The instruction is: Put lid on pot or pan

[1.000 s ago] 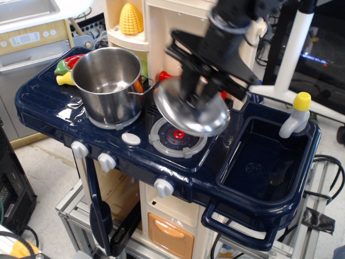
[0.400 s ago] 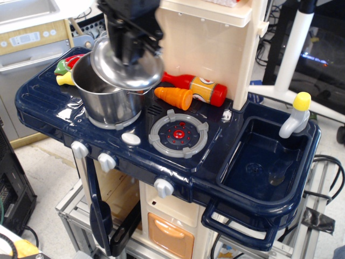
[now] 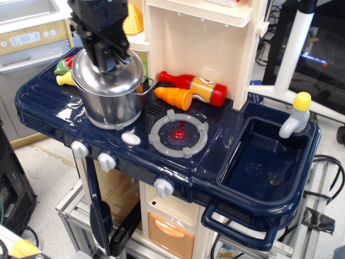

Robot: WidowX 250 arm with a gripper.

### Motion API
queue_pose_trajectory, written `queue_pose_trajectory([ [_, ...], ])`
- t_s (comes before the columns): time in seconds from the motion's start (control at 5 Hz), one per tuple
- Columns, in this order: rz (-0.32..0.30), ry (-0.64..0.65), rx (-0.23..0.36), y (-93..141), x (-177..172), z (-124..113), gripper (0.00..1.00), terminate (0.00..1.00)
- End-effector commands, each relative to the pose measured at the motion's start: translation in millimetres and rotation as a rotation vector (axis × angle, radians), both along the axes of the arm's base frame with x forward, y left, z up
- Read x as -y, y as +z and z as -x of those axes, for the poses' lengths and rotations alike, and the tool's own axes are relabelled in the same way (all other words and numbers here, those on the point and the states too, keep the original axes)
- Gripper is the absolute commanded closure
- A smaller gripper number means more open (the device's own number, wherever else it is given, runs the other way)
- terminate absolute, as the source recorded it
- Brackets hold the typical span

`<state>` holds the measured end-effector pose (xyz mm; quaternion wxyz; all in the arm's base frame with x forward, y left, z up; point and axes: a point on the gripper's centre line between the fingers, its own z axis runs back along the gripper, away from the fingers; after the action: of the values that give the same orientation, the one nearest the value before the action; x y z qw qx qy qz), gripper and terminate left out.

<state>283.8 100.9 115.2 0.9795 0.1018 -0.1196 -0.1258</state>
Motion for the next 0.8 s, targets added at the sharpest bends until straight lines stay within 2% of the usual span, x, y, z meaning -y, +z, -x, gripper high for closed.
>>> queue_pose_trajectory([
  [0.0,-0.009,-0.034,0.056,7.9,-13.5,-10.5,1.0,0.0],
  [0.2,0.02,-0.027,0.08,0.2,-9.1,-13.4,1.0,0.0],
  [0.4,0.067,-0.041,0.099,-3.1,-10.1,-18.9,0.0,0.0],
  [0.6,0.067,-0.041,0.099,-3.1,-10.1,-18.9,0.0,0.0],
])
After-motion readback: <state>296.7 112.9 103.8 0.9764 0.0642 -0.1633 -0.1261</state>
